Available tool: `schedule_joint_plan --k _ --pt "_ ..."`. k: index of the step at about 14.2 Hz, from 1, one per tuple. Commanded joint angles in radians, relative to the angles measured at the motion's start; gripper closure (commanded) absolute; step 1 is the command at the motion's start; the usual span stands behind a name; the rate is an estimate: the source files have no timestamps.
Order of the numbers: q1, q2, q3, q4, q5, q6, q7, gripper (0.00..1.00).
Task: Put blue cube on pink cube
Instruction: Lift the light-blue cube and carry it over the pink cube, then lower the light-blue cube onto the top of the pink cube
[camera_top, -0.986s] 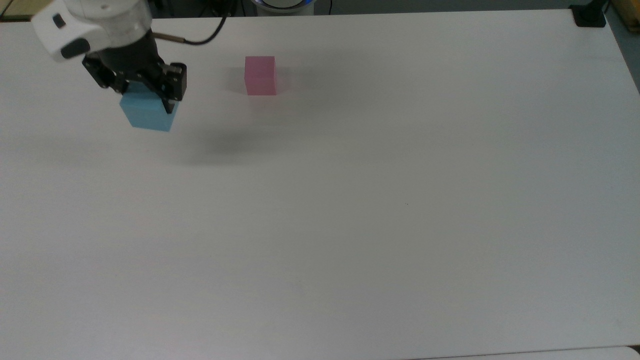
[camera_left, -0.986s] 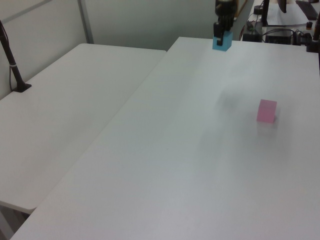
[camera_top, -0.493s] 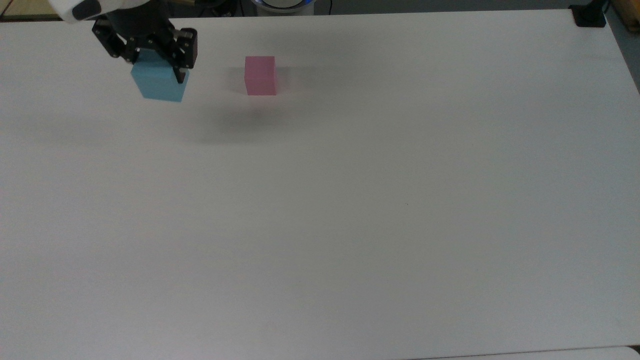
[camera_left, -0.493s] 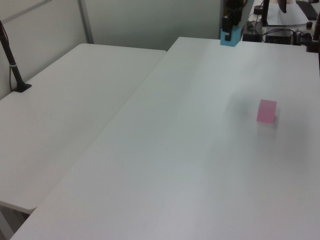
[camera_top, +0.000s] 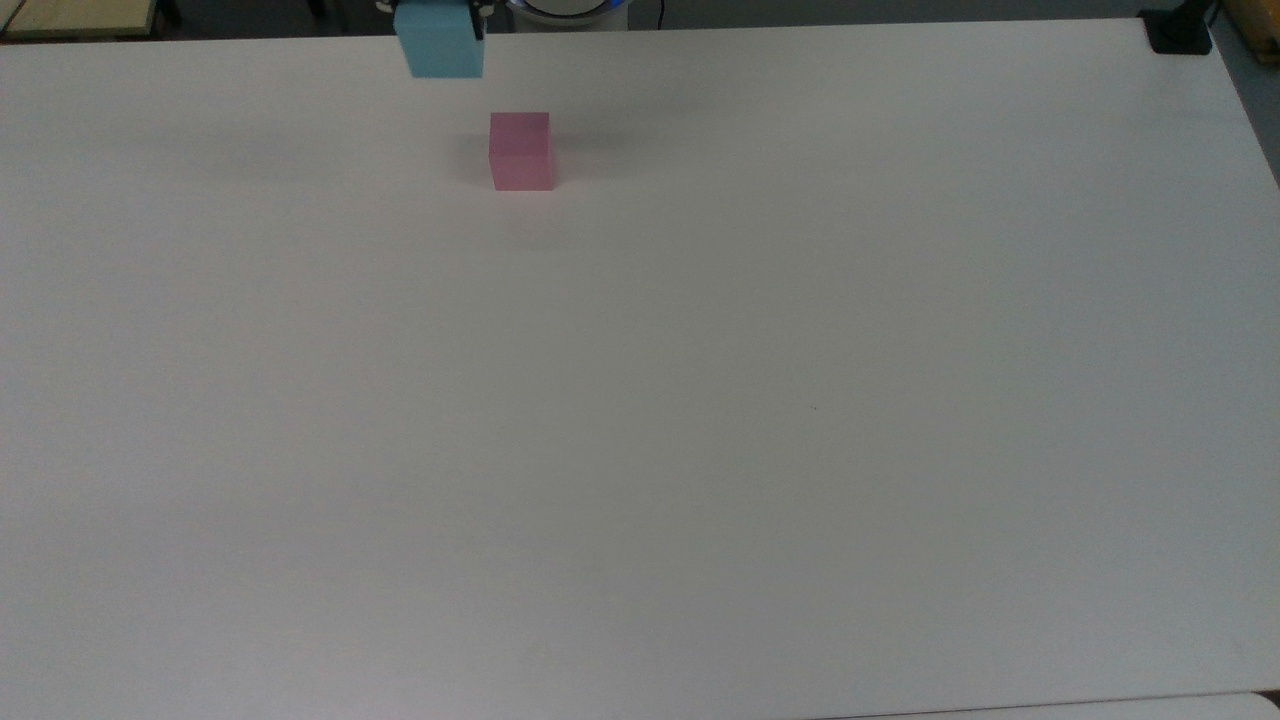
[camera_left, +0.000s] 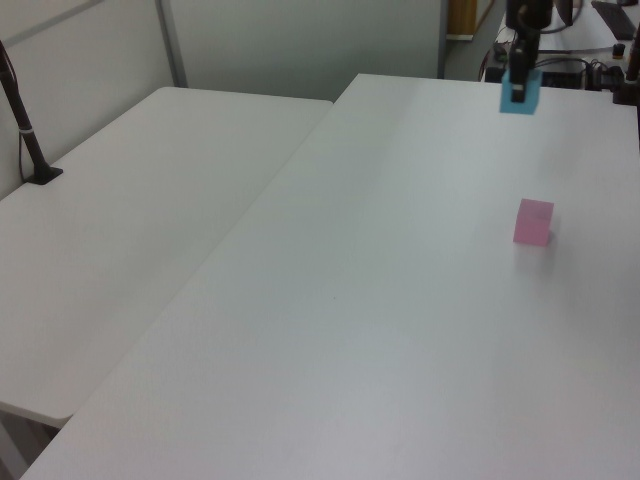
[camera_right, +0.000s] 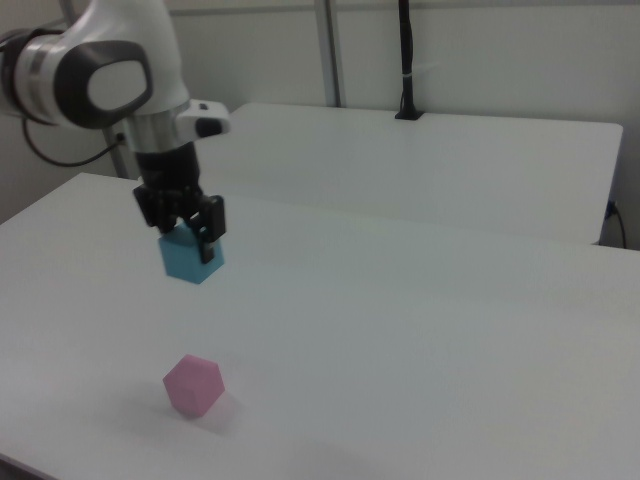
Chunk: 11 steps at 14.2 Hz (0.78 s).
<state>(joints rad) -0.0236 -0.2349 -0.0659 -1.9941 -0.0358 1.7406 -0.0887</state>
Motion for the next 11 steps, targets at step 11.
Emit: schedule_joint_plan --k 11 --pt "0.119 -0.129 -0.015 -0.4 -0.03 0.301 -0.044 0.7"
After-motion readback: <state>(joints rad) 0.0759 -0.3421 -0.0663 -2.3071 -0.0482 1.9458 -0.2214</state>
